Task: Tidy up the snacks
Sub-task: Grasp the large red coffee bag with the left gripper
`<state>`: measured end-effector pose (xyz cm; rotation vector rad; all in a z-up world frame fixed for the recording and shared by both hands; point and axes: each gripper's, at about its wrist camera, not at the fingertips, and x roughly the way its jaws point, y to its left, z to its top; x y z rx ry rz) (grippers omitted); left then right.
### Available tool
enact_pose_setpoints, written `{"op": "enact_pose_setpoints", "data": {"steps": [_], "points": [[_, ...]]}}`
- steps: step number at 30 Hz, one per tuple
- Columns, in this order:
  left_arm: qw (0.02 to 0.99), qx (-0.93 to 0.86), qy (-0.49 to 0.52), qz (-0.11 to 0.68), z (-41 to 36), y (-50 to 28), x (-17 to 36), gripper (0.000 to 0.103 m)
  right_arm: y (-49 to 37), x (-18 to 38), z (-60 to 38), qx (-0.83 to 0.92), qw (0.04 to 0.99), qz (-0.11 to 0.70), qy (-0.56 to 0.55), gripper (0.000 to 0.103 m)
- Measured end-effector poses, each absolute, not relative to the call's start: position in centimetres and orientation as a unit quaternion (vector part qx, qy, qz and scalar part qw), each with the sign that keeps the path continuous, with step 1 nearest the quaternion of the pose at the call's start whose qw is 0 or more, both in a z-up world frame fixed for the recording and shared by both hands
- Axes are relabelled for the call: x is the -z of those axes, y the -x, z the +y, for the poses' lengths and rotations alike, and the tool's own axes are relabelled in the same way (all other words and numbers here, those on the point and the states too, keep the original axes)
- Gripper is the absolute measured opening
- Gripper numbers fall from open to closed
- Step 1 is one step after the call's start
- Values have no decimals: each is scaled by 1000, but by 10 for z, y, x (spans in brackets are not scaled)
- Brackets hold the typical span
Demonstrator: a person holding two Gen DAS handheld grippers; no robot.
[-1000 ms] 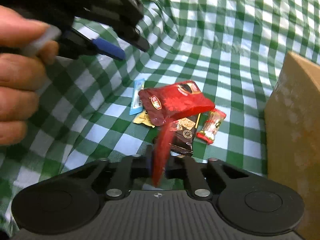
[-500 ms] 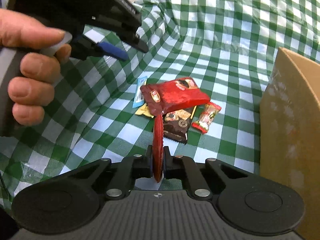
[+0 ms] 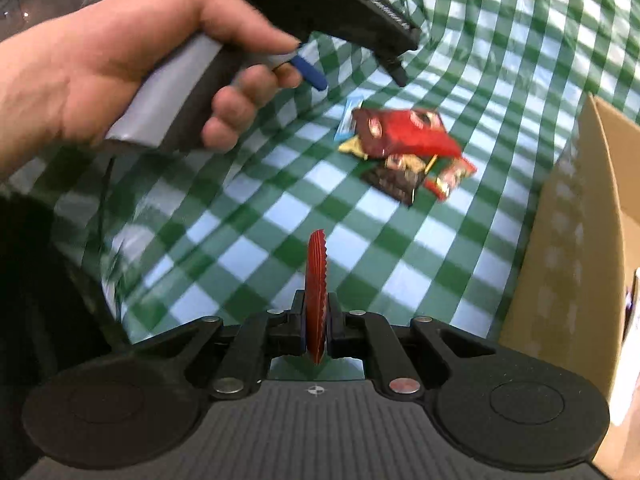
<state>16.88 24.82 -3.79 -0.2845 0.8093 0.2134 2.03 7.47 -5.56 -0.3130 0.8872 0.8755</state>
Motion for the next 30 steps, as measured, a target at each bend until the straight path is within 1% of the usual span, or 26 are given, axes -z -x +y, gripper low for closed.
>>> {"op": "enact_pose_setpoints", "data": {"steps": [1,4,8,14,17,18,19,22,25,29,30], "points": [[905,-102,120,394,242,-172,41,103,-20,60,74,-402,804,412,147,9],[913,-98,53,392,219,-183,50,102,-27,72,72,-394,803,431,118,9],[912,-107,-13,395,202,-196,66,102,-28,75,77,-395,803,428,124,9],[894,-107,1,435,208,-217,95,102,-38,81,77,-401,792,448,111,9],[892,-92,9,443,209,-222,101,102,-40,83,78,-403,788,454,104,9],[893,-85,11,442,208,-221,101,97,-40,82,78,-404,787,454,105,9],[893,-79,12,442,207,-221,102,90,-40,82,79,-404,787,454,106,9],[894,-67,25,442,206,-219,98,78,-41,84,79,-405,787,453,107,9],[898,-67,37,433,208,-214,90,69,-40,83,81,-404,788,452,107,9],[905,-69,52,416,213,-203,75,63,-38,82,80,-401,793,445,108,9],[907,-70,55,412,214,-199,71,58,-37,82,79,-401,795,443,107,9]]}}
